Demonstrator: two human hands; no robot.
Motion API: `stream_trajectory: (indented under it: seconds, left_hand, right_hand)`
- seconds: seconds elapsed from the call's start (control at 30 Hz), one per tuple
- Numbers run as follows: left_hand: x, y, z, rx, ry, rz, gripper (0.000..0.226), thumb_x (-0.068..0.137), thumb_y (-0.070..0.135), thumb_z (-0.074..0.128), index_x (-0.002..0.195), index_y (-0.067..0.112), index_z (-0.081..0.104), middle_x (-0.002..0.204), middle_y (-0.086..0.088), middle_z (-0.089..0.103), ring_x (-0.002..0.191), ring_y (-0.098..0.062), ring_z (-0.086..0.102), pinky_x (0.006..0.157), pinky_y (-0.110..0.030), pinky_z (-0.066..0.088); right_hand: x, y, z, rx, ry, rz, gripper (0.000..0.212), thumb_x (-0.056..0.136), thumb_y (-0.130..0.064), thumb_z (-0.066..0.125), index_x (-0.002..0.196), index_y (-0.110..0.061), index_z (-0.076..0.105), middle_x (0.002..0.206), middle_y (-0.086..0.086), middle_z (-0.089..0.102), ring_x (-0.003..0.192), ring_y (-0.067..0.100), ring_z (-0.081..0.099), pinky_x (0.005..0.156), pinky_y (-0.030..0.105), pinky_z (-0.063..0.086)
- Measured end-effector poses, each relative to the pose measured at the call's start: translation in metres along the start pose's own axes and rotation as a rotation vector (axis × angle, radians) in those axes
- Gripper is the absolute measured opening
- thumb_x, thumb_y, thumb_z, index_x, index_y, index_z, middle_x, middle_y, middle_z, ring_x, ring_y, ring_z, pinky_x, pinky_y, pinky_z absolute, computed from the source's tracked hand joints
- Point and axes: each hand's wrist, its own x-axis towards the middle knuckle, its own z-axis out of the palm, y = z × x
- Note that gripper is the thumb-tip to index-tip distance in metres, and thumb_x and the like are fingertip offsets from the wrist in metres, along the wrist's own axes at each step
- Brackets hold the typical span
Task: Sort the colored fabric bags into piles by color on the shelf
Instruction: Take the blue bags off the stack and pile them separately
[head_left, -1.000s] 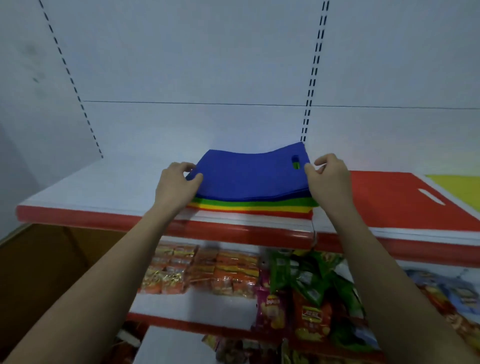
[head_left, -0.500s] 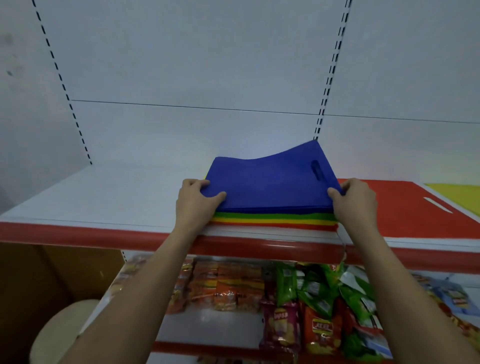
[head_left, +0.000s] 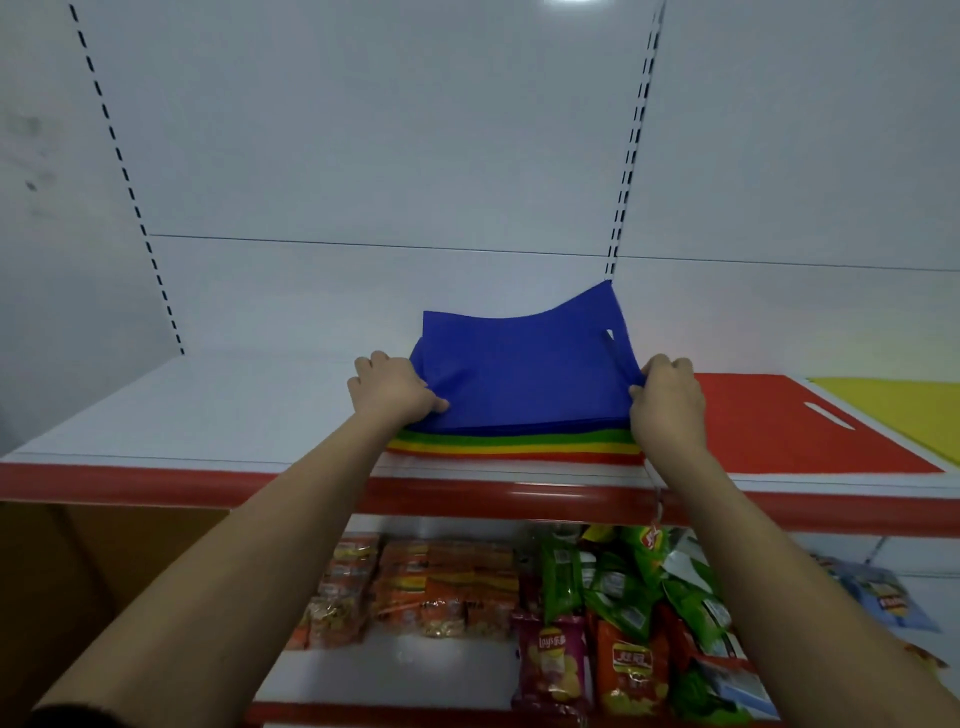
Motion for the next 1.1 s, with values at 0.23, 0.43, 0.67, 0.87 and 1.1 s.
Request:
stream_trajectory:
  seconds: [0.23, 0.43, 0.67, 0.87, 1.1]
  left_hand:
    - [-0.007, 0.015, -0.023, -0.668, -0.023, 0.082, 0.022, 0.088, 0.005, 0.066, 0.104, 0.008, 0.052, 0.102, -0.011, 0.059, 0.089, -0.028, 0.063, 0.065, -0.036, 0.059]
    - [-0.039, 0.03, -0.031, -1.11, -0.233, 0.237, 0.061, 0.092, -0.011, 0.055, 0.143, 0.021, 0.044, 0.1, 0.002, 0.054, 0.079, -0.013, 0.062, 0.056, -0.026, 0.059]
    - [-0.066, 0.076, -0.008, -1.008, -0.4, 0.377, 0.045, 0.096, -0.003, 0.053, 0.139, 0.012, 0.054, 0.14, -0.01, 0.047, 0.113, -0.026, 0.057, 0.088, -0.032, 0.055]
    - [-0.102, 0.135, 0.015, -1.014, -0.506, 0.461, 0.049, 0.094, -0.001, 0.059, 0.141, 0.008, 0.051, 0.145, -0.01, 0.046, 0.114, -0.026, 0.056, 0.093, -0.033, 0.05]
    - [-0.16, 0.223, 0.043, -1.035, -0.642, 0.519, 0.059, 0.087, -0.004, 0.066, 0.142, 0.009, 0.05, 0.144, -0.011, 0.048, 0.118, -0.03, 0.057, 0.1, -0.042, 0.051]
  right_hand:
    - [0.004, -0.008, -0.044, 0.205, 0.032, 0.027, 0.01, 0.094, -0.006, 0.049, 0.099, -0.004, 0.056, 0.1, 0.009, 0.057, 0.084, 0.025, 0.053, 0.064, 0.035, 0.043]
    - [-0.021, 0.011, -0.096, 0.556, -0.015, 0.175, 0.043, 0.091, 0.005, 0.043, 0.128, -0.017, 0.045, 0.094, 0.009, 0.065, 0.072, 0.025, 0.067, 0.051, 0.032, 0.054]
    - [-0.067, 0.054, -0.145, 0.488, 0.089, 0.301, 0.057, 0.085, 0.017, 0.033, 0.132, -0.006, 0.058, 0.122, 0.007, 0.054, 0.101, 0.024, 0.056, 0.07, 0.029, 0.048]
    - [-0.098, 0.107, -0.197, 0.516, 0.162, 0.454, 0.047, 0.093, 0.007, 0.039, 0.137, -0.004, 0.053, 0.124, 0.006, 0.054, 0.097, 0.021, 0.058, 0.085, 0.039, 0.054]
    - [-0.13, 0.18, -0.259, 0.588, 0.238, 0.559, 0.047, 0.094, 0.005, 0.043, 0.139, -0.005, 0.048, 0.124, 0.006, 0.052, 0.09, 0.018, 0.063, 0.064, 0.029, 0.056]
